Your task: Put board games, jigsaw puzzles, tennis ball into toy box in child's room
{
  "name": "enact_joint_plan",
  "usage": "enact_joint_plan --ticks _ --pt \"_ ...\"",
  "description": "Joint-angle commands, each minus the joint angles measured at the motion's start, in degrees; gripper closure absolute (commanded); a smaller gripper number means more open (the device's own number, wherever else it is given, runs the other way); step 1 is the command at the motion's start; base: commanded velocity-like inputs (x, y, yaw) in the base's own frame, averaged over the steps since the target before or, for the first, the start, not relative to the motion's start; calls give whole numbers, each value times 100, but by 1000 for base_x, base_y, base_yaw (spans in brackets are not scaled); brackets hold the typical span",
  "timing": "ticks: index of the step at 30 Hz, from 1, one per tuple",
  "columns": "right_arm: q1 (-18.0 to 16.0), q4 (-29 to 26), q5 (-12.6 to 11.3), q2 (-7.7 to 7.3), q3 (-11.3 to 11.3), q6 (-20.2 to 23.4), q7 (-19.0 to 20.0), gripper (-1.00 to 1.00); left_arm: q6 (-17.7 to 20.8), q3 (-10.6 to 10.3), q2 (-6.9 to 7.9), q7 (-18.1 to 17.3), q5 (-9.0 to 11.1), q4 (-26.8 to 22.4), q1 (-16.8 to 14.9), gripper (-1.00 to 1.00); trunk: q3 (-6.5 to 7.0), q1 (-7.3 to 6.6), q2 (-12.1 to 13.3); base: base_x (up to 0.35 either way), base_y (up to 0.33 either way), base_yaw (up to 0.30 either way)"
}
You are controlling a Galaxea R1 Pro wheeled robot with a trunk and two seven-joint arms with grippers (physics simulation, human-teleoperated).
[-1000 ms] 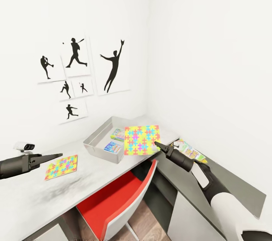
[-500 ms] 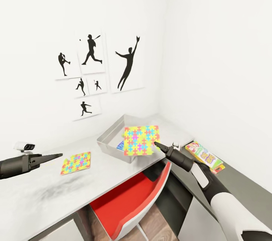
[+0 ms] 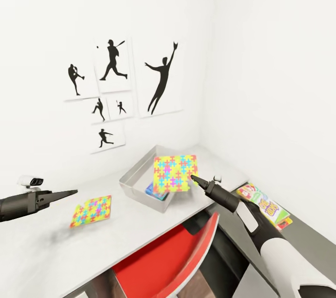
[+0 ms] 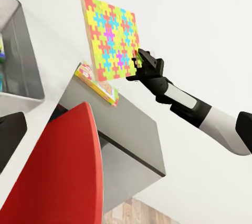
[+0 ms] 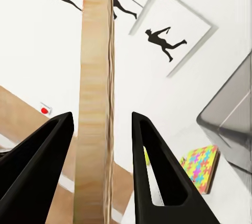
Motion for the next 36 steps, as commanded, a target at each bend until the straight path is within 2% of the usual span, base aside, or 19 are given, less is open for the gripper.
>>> enact_joint_plan --ticks 1,9,22,36 --pt "-5 2 -41 -2 4 54 14 100 62 0 1 -24 -4 -3 -5 -100 -13 7 -13 295 -25 1" --pt "-3 2 -47 -2 10 54 18 100 60 3 2 -24 -2 -1 -5 -100 -13 7 -13 312 7 26" --pt "-1 -3 -41 -2 8 54 21 100 59 0 1 -24 -2 -1 -5 -100 -13 7 -13 229 -148 238" --pt "-2 2 -41 -2 3 54 27 100 60 -1 1 -24 -2 -1 -5 -100 -13 7 -13 29 -25 15"
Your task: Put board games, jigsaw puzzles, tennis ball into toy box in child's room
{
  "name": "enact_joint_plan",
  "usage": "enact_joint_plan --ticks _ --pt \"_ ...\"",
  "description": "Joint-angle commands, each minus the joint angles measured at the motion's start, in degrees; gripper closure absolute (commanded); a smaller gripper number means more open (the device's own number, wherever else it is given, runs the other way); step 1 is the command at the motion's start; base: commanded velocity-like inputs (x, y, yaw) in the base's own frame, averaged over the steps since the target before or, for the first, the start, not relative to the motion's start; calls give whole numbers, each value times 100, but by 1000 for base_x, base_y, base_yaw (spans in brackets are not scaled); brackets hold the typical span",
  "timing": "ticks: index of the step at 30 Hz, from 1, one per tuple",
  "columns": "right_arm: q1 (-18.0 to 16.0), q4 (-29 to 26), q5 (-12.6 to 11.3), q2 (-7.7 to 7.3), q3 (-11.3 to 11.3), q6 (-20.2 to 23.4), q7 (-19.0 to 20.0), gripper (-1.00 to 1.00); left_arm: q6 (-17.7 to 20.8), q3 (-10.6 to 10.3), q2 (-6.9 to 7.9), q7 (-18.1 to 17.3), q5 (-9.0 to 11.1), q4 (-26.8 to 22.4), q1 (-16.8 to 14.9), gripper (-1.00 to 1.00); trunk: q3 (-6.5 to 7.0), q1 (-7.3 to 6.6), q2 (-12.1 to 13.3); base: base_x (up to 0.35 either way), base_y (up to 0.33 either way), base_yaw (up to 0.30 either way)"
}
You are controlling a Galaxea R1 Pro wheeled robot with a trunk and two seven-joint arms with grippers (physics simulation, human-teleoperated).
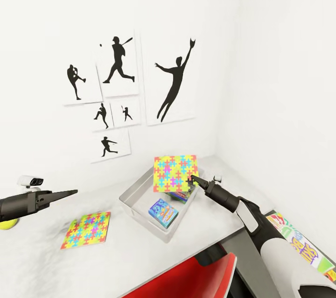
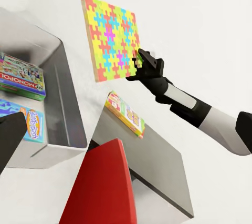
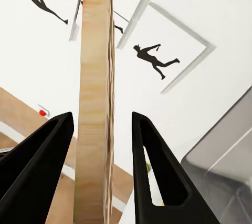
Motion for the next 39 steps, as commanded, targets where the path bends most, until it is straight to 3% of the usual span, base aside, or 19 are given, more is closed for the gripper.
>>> enact_joint_plan --ticks 1,25,30,33,36,39 --pt "-7 2 -40 -2 7 54 10 100 63 0 2 -24 -5 -1 -5 -100 -13 4 -13 0 0 0" --pt "-10 2 -14 13 38 93 -161 100 58 0 2 -24 3 -1 -5 -100 -13 4 -13 22 7 0" --pt "-13 12 167 76 158 242 -744 100 58 0 2 -24 3 0 -5 -100 -13 4 -13 0 0 0" --pt "-99 4 254 106 202 625 -1387 100 59 -6 -4 -24 -3 0 -5 -100 -13 4 -13 0 0 0" --pt "-522 1 284 143 215 1267 -2151 100 58 -2 -6 -24 -5 0 -5 -100 -13 4 -13 0 0 0" --pt "-961 8 293 216 225 1631 -2732 100 56 -1 -2 -24 -5 0 -5 -100 -13 4 -13 0 0 0"
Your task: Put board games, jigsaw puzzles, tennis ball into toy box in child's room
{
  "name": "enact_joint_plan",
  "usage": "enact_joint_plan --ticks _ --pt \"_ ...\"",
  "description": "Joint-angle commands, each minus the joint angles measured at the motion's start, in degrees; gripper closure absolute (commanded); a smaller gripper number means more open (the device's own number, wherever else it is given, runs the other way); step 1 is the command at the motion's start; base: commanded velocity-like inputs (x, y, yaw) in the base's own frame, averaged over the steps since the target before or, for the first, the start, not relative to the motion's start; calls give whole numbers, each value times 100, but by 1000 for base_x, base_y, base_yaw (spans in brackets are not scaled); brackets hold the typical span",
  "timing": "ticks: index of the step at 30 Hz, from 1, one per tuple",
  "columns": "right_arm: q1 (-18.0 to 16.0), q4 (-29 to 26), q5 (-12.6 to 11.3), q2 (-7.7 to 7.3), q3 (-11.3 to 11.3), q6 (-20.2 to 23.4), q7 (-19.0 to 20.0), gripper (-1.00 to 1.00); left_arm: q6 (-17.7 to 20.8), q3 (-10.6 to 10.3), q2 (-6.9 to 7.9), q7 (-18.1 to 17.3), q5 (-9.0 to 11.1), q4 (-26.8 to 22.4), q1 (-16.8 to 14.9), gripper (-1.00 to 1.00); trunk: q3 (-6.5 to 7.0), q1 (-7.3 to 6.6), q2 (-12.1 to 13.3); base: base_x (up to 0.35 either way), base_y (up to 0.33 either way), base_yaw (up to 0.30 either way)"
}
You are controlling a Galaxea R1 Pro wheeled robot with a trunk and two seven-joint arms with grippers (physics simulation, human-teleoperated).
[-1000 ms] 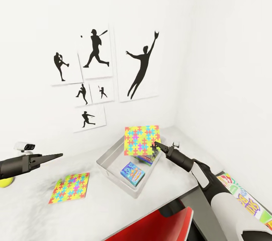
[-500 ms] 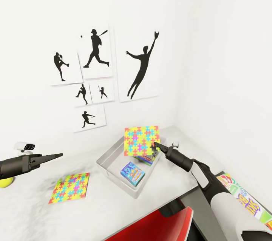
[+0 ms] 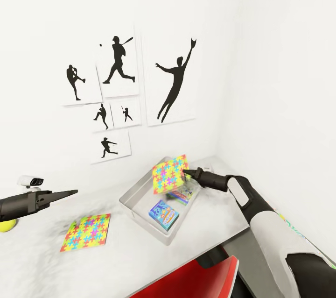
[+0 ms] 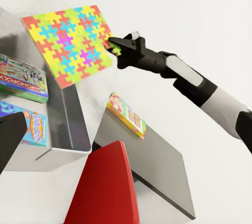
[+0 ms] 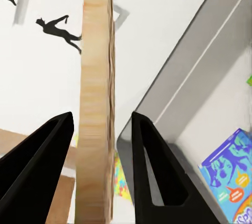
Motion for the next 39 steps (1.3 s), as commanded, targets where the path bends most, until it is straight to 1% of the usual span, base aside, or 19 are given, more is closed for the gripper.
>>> enact_joint_plan --ticks 1,3,4,5,8,12,15,19,22,27,34,39 --pt "-178 5 -10 17 29 182 -224 100 61 0 2 -24 -7 -2 -5 -100 -15 4 -13 0 0 0" --pt "-342 9 -6 36 34 500 -431 100 61 -1 3 -24 -11 -2 -5 -100 -15 4 -13 0 0 0" --pt "-404 -6 -3 38 38 695 -485 100 61 0 4 -24 -12 -2 -5 -100 -15 4 -13 0 0 0" --pt "-427 -12 -2 37 39 775 -502 100 59 0 5 -24 -13 -2 -5 -100 -15 4 -13 0 0 0" --pt "-459 -36 9 47 53 902 -562 100 60 0 4 -24 -13 -2 -5 -100 -15 4 -13 0 0 0" --pt "-472 -42 72 44 104 947 -588 100 60 0 5 -24 -14 -2 -5 -100 -15 4 -13 0 0 0" --pt "-475 -49 118 34 273 964 -576 100 53 0 5 -24 -14 -2 -5 -100 -15 4 -13 0 0 0" --pt "-476 -101 136 25 558 983 -566 100 5 0 6 -24 -8 -2 -5 -100 -13 4 -13 0 0 0" --pt "-477 -134 139 27 663 1093 -566 100 -6 0 6 -24 -6 -2 -5 -100 -23 4 -13 0 0 0" --pt "-484 -145 140 3 689 1378 -574 100 -9 0 6 -24 -5 -2 -5 -100 -65 4 -13 0 0 0" --pt "-498 -146 154 10 692 1600 -598 100 -12 0 6 -24 -5 -2 -5 -100 -130 4 -13 0 0 0" --pt "-513 -143 163 34 692 1664 -615 100 -14 0 6 -24 -5 -2 -5 -100 -177 4 -13 0 0 0"
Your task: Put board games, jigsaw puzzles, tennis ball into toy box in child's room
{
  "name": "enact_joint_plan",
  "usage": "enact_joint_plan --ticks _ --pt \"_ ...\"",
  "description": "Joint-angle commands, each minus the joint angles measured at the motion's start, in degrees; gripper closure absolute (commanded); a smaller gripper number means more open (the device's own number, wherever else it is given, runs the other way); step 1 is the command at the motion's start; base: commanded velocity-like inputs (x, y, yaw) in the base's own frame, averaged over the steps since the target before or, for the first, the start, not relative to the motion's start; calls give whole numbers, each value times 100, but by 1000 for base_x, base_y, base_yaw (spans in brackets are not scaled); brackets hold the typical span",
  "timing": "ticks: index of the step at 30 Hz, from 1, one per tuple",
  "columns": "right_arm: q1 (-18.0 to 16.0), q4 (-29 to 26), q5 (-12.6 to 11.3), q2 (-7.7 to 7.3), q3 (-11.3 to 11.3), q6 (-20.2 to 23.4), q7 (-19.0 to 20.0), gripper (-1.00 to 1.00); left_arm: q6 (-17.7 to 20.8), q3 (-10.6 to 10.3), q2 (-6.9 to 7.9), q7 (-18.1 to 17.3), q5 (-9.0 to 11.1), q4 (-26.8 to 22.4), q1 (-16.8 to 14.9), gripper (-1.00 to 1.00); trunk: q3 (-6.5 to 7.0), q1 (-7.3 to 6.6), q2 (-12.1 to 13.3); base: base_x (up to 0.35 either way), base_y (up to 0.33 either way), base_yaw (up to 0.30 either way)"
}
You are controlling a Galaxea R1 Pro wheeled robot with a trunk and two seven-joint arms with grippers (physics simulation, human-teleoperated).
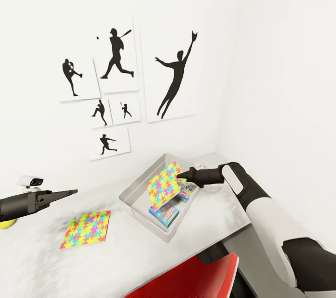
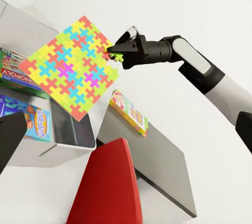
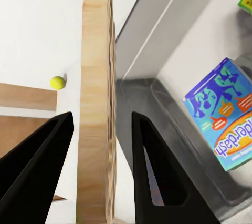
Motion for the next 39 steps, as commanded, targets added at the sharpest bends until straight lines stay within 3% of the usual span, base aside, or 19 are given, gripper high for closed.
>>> enact_joint_plan --ticks 1,6,13,17,30,39 --pt "-8 -1 51 -2 18 1 62 100 60 0 2 -24 -5 -1 -5 -100 -23 4 -14 0 0 0" --pt "-172 25 78 12 29 9 33 100 60 0 2 -24 -5 -1 -5 -100 -70 4 -14 0 0 0" --pt "-361 39 564 124 35 11 31 100 58 0 2 -24 -5 -1 -5 -100 -136 4 -14 0 0 0" --pt "-396 40 678 195 35 11 32 100 57 0 2 -24 -5 -1 -5 -100 -174 4 -14 0 0 0" --pt "-405 40 713 229 43 2 38 100 57 0 2 -24 -5 -1 -5 -100 -297 4 -14 0 0 0" --pt "-403 40 713 229 189 -9 37 100 57 0 2 -24 -5 -1 -5 -100 -382 4 -14 0 0 0"
